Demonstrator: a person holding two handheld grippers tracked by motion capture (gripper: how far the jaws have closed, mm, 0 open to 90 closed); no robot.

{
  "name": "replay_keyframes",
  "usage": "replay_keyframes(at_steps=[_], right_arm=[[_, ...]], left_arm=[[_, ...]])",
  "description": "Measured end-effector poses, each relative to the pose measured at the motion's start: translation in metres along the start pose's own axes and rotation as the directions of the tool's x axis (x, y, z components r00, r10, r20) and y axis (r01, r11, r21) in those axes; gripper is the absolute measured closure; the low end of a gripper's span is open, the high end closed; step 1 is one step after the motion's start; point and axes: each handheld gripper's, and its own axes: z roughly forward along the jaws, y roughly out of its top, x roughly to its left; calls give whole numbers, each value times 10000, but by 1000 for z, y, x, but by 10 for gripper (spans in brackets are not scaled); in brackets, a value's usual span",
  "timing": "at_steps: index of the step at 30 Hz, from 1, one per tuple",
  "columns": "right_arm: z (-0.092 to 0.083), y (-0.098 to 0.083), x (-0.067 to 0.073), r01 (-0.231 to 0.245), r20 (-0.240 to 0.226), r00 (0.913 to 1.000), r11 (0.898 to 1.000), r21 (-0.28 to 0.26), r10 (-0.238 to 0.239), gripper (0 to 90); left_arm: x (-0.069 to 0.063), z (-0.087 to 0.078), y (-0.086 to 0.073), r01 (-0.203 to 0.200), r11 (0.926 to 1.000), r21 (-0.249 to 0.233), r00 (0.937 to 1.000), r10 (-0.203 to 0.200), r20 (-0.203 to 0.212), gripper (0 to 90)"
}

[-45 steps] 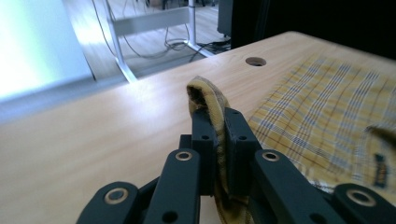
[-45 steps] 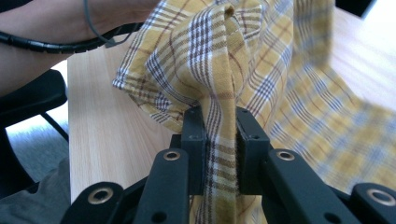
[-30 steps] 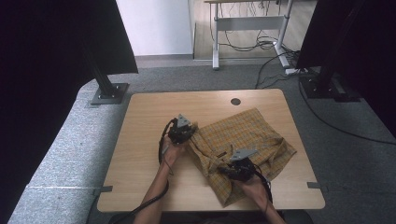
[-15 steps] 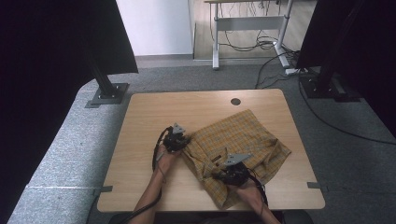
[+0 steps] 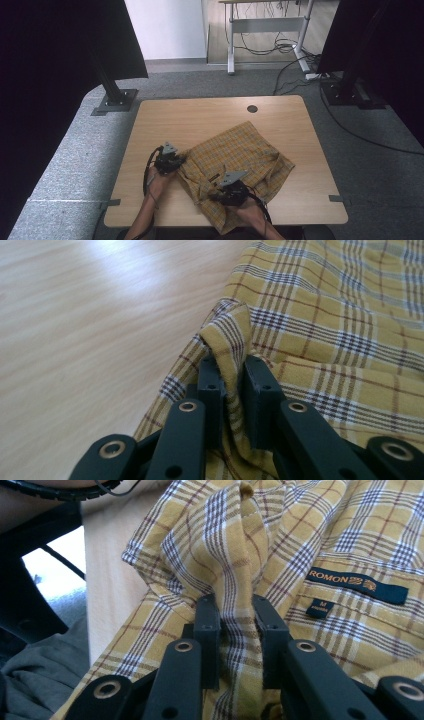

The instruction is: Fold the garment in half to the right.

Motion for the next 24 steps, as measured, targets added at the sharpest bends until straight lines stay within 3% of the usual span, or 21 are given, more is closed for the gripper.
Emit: replay_keyframes(at_steps=[5, 11, 15, 18, 21, 24], right_arm=[[4, 8, 9, 224, -28, 9997, 9997, 118, -223, 760], [-13, 26, 22, 840, 34, 9965, 9950, -541, -840, 763], [-29, 44, 30, 1231, 74, 9924, 9873, -1002, -1230, 763], [-42, 54, 31, 1219, 10, 9924, 9827, -1395, -1230, 763], [-58, 60, 30, 1141, 1, 9932, 9761, -1848, -1160, 763], [-74, 64, 28, 1169, 249, 9931, 9688, -2187, -1142, 763]], left_arm=[[5, -13, -4, -123, 9998, -130, 9999, 122, -68, 800], [6, -37, 9, -323, 9907, -1320, 9991, 282, -327, 807], [3, -54, 27, -610, 9776, -2017, 9971, 506, -563, 808], [0, -67, 43, -768, 9611, -2653, 9953, 580, -781, 810], [-2, -78, 58, -641, 9430, -3266, 9968, 445, -670, 813], [-8, -80, 75, -705, 9336, -3513, 9968, 526, -602, 817]])
